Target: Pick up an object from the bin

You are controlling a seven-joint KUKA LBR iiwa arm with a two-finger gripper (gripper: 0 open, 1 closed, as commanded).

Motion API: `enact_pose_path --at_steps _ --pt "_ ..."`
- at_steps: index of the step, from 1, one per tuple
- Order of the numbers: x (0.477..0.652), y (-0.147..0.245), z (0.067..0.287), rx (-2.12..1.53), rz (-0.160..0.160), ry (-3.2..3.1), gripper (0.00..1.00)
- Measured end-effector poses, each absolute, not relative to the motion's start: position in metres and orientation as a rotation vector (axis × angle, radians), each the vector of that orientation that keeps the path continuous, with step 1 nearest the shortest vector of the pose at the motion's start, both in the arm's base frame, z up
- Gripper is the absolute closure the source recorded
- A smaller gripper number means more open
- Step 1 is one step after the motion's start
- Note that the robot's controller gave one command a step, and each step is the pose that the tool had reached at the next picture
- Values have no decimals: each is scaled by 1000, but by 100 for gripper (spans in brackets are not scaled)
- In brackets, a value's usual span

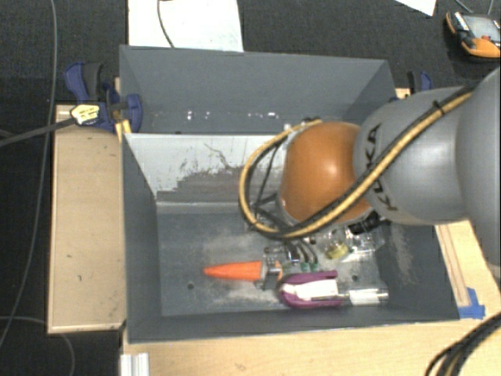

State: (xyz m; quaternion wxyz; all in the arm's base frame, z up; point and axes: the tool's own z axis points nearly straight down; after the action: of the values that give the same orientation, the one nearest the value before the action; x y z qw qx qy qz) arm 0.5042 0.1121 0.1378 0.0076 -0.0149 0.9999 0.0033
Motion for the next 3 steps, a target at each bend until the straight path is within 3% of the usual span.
enact_pose_path --at_steps 1,2,3 --pt "512 104 79 -59 3 3145 0" --pt "497 101 71 95 13 3124 0" --pt "512 104 79 -44 6 3140 100"
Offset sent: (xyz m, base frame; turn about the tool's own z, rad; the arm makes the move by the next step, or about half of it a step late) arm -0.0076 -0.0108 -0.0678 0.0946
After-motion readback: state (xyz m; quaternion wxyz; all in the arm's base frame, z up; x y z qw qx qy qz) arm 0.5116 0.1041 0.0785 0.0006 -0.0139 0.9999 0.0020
